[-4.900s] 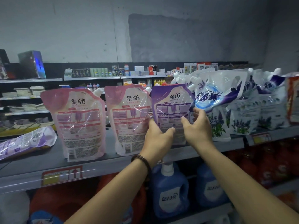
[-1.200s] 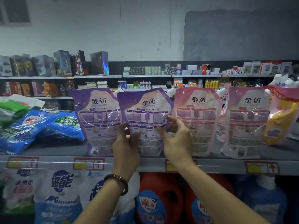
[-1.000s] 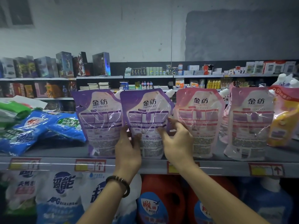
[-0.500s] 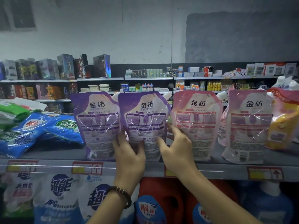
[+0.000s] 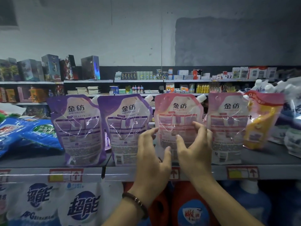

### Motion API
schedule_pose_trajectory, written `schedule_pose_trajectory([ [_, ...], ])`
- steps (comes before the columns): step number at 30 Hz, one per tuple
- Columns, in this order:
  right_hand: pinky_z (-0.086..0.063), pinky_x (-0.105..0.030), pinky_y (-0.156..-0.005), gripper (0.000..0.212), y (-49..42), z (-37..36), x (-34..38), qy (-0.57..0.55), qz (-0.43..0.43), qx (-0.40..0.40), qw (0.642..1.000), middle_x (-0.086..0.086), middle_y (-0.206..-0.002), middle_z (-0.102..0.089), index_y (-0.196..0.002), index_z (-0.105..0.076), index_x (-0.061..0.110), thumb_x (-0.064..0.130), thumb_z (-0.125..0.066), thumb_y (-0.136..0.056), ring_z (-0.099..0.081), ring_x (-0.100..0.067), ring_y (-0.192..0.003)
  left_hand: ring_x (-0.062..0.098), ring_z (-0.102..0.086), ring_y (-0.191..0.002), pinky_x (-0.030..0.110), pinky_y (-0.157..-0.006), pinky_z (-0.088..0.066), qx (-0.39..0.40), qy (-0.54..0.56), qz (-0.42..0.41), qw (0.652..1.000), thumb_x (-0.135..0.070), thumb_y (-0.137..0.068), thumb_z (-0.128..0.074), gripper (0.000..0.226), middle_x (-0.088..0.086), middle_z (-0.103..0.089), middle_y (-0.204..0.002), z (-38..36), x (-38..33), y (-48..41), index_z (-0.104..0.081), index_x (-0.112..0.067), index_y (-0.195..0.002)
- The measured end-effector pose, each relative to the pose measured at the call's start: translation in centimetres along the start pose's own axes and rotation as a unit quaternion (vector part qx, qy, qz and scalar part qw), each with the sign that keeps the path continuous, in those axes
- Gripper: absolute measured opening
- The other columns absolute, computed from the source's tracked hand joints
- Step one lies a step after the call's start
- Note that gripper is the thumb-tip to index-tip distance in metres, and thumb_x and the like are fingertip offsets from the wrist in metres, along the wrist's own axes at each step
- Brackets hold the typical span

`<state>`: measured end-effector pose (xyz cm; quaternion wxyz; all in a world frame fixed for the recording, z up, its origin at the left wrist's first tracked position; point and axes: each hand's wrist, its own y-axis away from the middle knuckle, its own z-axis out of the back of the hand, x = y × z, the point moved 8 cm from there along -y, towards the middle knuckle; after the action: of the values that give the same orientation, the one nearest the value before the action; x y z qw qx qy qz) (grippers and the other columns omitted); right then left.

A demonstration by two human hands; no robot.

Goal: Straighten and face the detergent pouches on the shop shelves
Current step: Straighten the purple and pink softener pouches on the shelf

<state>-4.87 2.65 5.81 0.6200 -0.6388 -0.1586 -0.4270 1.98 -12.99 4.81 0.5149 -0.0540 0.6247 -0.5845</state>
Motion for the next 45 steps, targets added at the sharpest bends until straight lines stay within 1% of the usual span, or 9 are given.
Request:
schedule_pose_trajectory([
  [3,-0.040,-0.012,-0.091,0.062,-0.5,0.6,-1.1,0.001,-0.036,0.031,0.999,0.002,-0.145,-0.043,-0.149,-0.044,0.020,0.028,-0.074,-0.096,-0.048,-0.011,-0.126,-0.020,-0.028,-0.137,-0.001,-0.112,-0.020,0.056,-0.011,0.022,0.998,-0.026,-0.097,-0.073,0.072,-0.015,-0.040,-0.151,-2.3,0.0,0.0,-0.036,-0.022,-0.158],
  [5,-0.044,-0.017,-0.096,0.066,-0.8,0.9,-1.6,0.006,-0.050,0.048,0.998,0.001,-0.147,-0.043,-0.153,-0.041,0.020,0.031,-0.073,-0.096,-0.050,-0.015,-0.128,-0.013,-0.025,-0.145,-0.001,-0.115,-0.013,0.079,-0.014,0.044,0.996,-0.030,-0.099,-0.071,0.081,-0.010,-0.034,-0.160,-3.4,0.3,-0.1,-0.026,-0.018,-0.164],
  [9,-0.044,-0.037,-0.111,0.068,-1.1,0.8,-2.5,0.017,-0.095,0.091,0.991,-0.002,-0.148,-0.048,-0.154,-0.040,0.020,0.035,-0.073,-0.095,-0.050,-0.023,-0.137,-0.001,-0.024,-0.154,0.021,-0.128,-0.021,0.105,0.009,0.083,0.991,-0.037,-0.096,-0.072,0.091,-0.011,-0.029,-0.167,-5.0,1.8,-1.0,-0.015,-0.024,-0.166],
  [13,-0.050,-0.040,-0.105,0.055,-1.8,0.7,-3.0,0.024,-0.115,0.103,0.988,-0.001,-0.132,-0.061,-0.138,-0.050,0.018,0.034,-0.075,-0.092,-0.059,-0.025,-0.125,0.009,-0.052,-0.141,0.041,-0.120,-0.043,0.125,0.037,0.132,0.983,-0.039,-0.087,-0.074,0.095,-0.009,-0.053,-0.152,-6.0,4.0,-2.3,-0.013,-0.037,-0.160],
  [24,-0.057,-0.046,-0.101,0.062,-4.1,0.2,-4.7,0.036,-0.124,0.107,0.986,0.001,-0.122,-0.070,-0.144,-0.050,0.026,0.022,-0.078,-0.088,-0.068,-0.026,-0.113,0.005,-0.070,-0.115,0.038,-0.107,-0.054,0.077,0.145,0.163,0.973,0.000,-0.089,-0.082,0.061,-0.009,-0.071,-0.122,-6.4,4.7,-3.1,-0.045,-0.036,-0.120],
  [30,-0.066,-0.040,-0.079,0.054,-4.0,1.5,-4.3,0.012,-0.093,0.077,0.993,0.012,-0.107,-0.068,-0.142,-0.056,0.031,0.018,-0.079,-0.095,-0.074,-0.017,-0.089,0.006,-0.071,-0.114,0.034,-0.098,-0.058,0.049,0.177,0.148,0.972,0.003,-0.085,-0.083,0.064,-0.008,-0.072,-0.120,-5.9,3.9,-2.7,-0.045,-0.032,-0.122],
  [34,-0.065,-0.030,-0.083,0.051,-3.2,2.4,-3.0,-0.011,-0.035,0.052,0.998,0.015,-0.112,-0.069,-0.143,-0.059,0.031,0.028,-0.078,-0.096,-0.070,-0.004,-0.094,0.008,-0.073,-0.112,0.027,-0.092,-0.061,0.035,0.187,0.127,0.973,0.008,-0.092,-0.075,0.064,-0.016,-0.073,-0.115,-5.6,2.7,-1.5,-0.044,-0.037,-0.125],
  [38,-0.064,-0.037,-0.092,0.057,-3.1,3.8,-1.1,-0.034,0.032,0.030,0.998,0.010,-0.122,-0.072,-0.148,-0.058,0.026,0.042,-0.075,-0.095,-0.070,-0.009,-0.111,0.022,-0.073,-0.112,0.052,-0.091,-0.062,-0.018,0.163,0.094,0.982,-0.003,-0.093,-0.077,0.063,-0.005,-0.068,-0.125,-4.8,1.2,-0.9,-0.047,-0.042,-0.132],
  [45,-0.065,-0.027,-0.086,0.069,-4.2,8.3,-0.3,-0.076,0.087,0.003,0.993,0.009,-0.123,-0.072,-0.153,-0.053,0.020,0.044,-0.073,-0.092,-0.070,0.002,-0.103,0.002,-0.072,-0.099,0.043,-0.084,-0.063,-0.059,0.118,0.032,0.991,-0.011,-0.091,-0.082,0.058,-0.027,-0.066,-0.117,-4.8,-4.6,-0.8,-0.046,-0.030,-0.132],
])
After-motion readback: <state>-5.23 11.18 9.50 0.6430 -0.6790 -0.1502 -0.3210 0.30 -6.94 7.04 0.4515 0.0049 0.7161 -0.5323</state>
